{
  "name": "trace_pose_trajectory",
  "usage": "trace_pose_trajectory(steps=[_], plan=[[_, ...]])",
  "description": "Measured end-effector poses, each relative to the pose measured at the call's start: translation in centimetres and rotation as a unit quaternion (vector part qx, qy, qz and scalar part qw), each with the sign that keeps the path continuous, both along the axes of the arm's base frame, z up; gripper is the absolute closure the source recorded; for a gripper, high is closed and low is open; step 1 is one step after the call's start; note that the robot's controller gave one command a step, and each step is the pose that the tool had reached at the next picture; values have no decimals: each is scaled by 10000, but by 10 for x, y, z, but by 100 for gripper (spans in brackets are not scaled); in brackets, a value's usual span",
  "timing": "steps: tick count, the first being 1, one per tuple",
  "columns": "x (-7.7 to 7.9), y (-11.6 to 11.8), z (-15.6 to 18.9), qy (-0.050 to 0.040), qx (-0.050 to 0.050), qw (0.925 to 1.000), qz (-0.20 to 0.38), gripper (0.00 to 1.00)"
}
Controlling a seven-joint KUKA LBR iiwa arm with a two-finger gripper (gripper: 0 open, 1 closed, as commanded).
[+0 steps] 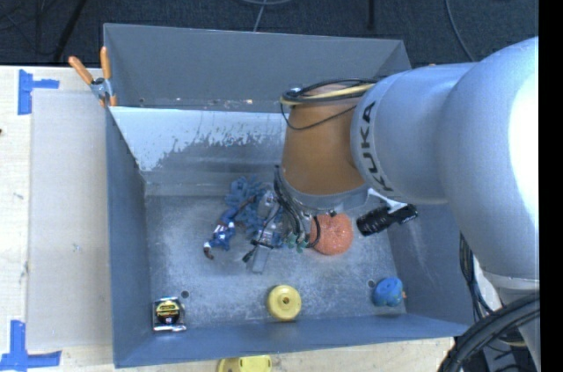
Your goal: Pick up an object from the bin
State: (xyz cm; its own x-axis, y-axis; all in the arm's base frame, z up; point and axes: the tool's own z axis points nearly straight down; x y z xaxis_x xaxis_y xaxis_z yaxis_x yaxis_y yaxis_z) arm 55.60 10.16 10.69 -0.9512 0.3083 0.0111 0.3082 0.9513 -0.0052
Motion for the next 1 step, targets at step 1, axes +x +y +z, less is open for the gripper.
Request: trace_pose_trajectory(steps=[1], plan=[[36, 17, -24, -77, 4, 9965, -830, 100]])
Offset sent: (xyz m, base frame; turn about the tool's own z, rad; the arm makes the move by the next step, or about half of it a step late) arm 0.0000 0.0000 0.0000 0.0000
